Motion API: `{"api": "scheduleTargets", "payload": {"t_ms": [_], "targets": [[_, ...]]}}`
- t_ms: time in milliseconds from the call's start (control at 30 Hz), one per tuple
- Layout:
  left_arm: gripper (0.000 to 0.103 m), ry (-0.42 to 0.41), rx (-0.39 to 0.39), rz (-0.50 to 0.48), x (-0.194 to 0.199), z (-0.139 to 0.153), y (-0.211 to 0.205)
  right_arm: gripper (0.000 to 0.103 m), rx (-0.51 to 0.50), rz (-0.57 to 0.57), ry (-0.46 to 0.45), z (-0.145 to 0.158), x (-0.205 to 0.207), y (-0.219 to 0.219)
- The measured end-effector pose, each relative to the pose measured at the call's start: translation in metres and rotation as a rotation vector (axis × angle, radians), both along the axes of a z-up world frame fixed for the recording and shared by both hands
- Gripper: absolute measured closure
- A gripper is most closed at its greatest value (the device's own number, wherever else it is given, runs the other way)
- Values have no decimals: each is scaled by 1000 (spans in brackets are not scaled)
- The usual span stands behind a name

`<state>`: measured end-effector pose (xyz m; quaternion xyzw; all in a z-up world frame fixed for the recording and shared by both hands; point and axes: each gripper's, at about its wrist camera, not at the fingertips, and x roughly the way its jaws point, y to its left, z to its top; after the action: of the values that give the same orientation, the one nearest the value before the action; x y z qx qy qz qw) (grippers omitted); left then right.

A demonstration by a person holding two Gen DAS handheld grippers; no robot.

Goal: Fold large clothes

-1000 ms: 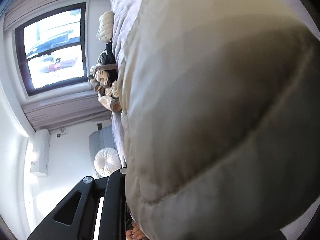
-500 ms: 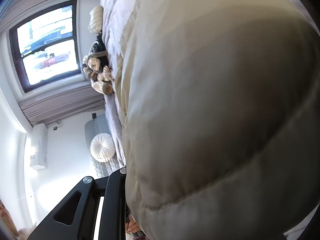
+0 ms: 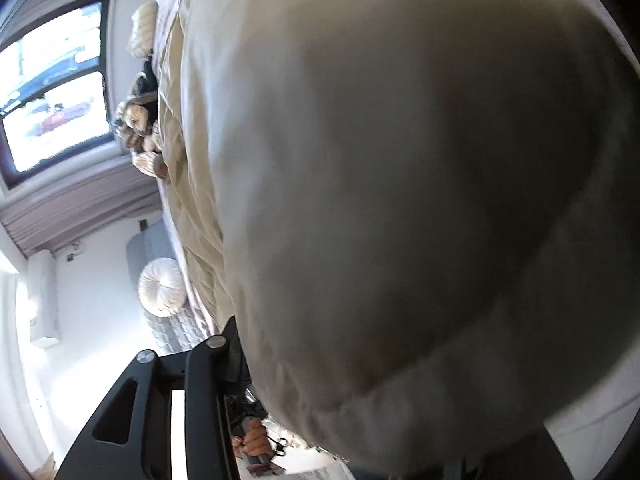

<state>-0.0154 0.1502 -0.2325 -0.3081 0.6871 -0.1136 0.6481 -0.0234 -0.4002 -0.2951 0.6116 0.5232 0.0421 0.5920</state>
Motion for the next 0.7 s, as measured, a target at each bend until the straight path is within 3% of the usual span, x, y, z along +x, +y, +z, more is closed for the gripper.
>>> {"api": "scheduleTargets", "payload": {"t_ms": [100, 267, 467, 567, 700], "targets": [[42, -40, 64, -76, -4, 23, -1, 48, -24, 66, 19, 12, -7, 5], [42, -82, 116, -120, -10, 51, 1, 46, -43, 234, 7, 40, 6, 24], [42, -110, 166, -200, -6, 77, -6, 46, 37, 413, -107, 74, 27, 54], [42, -118, 187, -196, -3, 83, 3, 46, 18, 481, -151, 81, 30, 92], [42, -182, 238, -154, -3, 102, 22, 46, -14, 508, -172, 88, 60, 111]]}}
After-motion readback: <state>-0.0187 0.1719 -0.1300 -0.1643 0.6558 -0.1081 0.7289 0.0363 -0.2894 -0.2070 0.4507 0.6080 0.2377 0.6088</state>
